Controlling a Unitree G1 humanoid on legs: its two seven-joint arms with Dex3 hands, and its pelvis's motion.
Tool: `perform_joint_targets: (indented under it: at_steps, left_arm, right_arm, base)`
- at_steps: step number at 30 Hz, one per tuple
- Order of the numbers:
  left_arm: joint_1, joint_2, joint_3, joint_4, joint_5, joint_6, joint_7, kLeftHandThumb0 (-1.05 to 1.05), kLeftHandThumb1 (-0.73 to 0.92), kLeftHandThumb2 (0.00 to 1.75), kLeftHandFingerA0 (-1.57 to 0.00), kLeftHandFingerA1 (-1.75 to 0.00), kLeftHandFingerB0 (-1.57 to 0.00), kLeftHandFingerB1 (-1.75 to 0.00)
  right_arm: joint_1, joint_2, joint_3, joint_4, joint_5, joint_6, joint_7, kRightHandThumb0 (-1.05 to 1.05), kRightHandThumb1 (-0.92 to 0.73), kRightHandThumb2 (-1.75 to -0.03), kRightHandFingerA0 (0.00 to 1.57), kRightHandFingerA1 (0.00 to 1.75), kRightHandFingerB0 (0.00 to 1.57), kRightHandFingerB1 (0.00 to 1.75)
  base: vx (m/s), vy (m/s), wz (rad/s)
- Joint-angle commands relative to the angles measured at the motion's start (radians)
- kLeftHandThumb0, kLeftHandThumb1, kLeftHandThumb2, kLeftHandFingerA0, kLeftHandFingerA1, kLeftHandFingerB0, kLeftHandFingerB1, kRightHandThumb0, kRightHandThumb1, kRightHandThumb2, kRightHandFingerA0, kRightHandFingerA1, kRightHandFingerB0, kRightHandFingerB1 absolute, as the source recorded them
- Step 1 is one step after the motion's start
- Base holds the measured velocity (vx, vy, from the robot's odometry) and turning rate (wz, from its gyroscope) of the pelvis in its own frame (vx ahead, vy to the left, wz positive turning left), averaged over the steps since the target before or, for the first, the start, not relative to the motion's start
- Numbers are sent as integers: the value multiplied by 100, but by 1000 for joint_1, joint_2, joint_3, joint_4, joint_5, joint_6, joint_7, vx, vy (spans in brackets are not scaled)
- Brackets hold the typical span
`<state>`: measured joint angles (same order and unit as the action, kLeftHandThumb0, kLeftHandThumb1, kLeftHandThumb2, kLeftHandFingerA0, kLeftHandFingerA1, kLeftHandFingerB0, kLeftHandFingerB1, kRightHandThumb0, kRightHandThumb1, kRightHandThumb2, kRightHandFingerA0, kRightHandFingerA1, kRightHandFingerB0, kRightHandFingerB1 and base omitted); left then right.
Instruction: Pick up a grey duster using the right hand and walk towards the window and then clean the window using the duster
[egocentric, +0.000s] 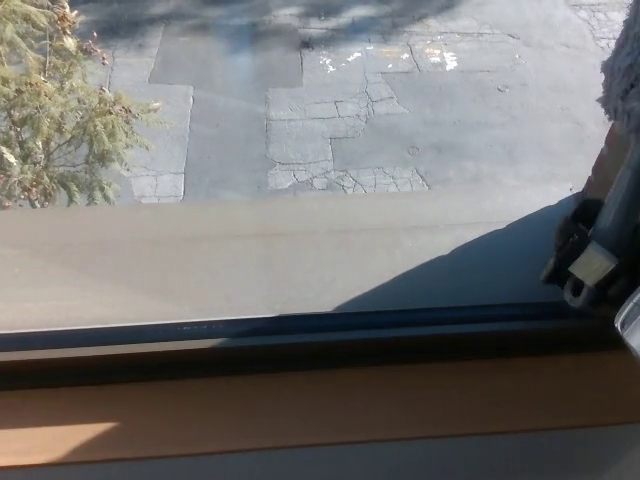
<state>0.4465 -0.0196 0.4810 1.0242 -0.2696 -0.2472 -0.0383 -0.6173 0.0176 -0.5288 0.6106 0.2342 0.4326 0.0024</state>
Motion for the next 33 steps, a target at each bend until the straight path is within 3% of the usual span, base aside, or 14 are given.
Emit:
perform_joint_targets:
  at_steps: [1,5,6,7,10,12,13,15,19,20,25,26,27,33]
  left_arm:
    - [38,-5,-4,-38,2,-62,6,5,64,102,-87,-117,-76,-91]
    - [76,-21,-20,-108,17,-40,32,7,62,105,-95,-117,-78,-93]
    - [76,-19,-17,-104,13,-39,30,7,60,107,-83,-112,-79,-91]
    - [74,-15,-14,-96,8,-38,27,7,60,107,-83,-112,-79,-91]
    - [69,-2,-17,-62,14,-69,8,7,59,106,-87,-111,-78,-91]
    - [75,-3,-17,-70,13,-70,5,7,59,108,-88,-114,-79,-92]
    - [74,-4,-12,-68,2,-69,-11,7,59,108,-88,-114,-79,-92]
    - [66,-1,-10,-56,1,-67,-7,0,67,94,-86,-110,-76,-88]
    - [45,9,-11,-15,9,-74,2,3,65,98,-84,-109,-76,-86]
    - [40,15,-7,-9,6,-71,5,3,67,92,-85,-110,-78,-86]
    - [21,26,-3,23,6,-75,10,1,70,88,-85,-107,-76,-82]
    - [-2,41,12,74,-9,-70,-13,6,66,92,-85,-109,-75,-82]
    - [-11,50,10,96,-3,-72,-11,5,66,90,-84,-102,-73,-75]
    - [-42,72,13,169,4,-86,-9,6,69,88,-84,-99,-73,-72]
  right_arm:
    - [19,45,-11,-39,58,7,-89,-27,-70,-114,110,175,73,175]
    - [26,70,-20,-51,75,-1,-125,-26,-72,-112,111,175,70,175]
    - [36,72,0,-54,61,-15,-112,-33,-80,-91,112,175,71,175]
    - [48,73,26,-57,45,-34,-95,-33,-80,-91,112,175,71,175]
    - [73,54,105,-63,-2,-65,-72,-32,-77,-98,109,175,76,175]
    - [88,24,188,-76,-50,-82,-35,-25,-45,-141,109,175,80,175]
    - [84,6,226,-72,-72,-81,-17,-25,-45,-141,109,175,80,175]
    - [89,-31,306,-74,-117,-100,-4,-27,-44,-138,106,175,76,175]
    - [88,-73,394,-66,-140,-131,-4,-28,-50,-129,106,175,77,175]
    - [46,-102,467,-42,-210,-144,-10,-22,-52,-124,98,175,80,168]
    - [10,-135,537,-23,-223,-139,-22,-20,-49,-127,97,175,84,164]
    - [-54,-177,660,21,-345,-133,-19,-26,-43,-117,88,175,67,161]
    - [-72,-185,694,45,-374,-123,-21,-32,-55,-102,87,175,64,162]
    - [-100,-207,764,109,-380,-144,-18,-33,-57,-94,89,175,65,167]
  base:
    - [0,0,0]
    - [0,0,0]
    - [0,0,0]
    - [0,0,0]
    - [0,0,0]
    - [0,0,0]
    - [0,0,0]
    - [0,0,0]
    - [0,0,0]
    - [0,0,0]
    - [0,0,0]
    - [0,0,0]
    - [0,0,0]
    - [0,0,0]
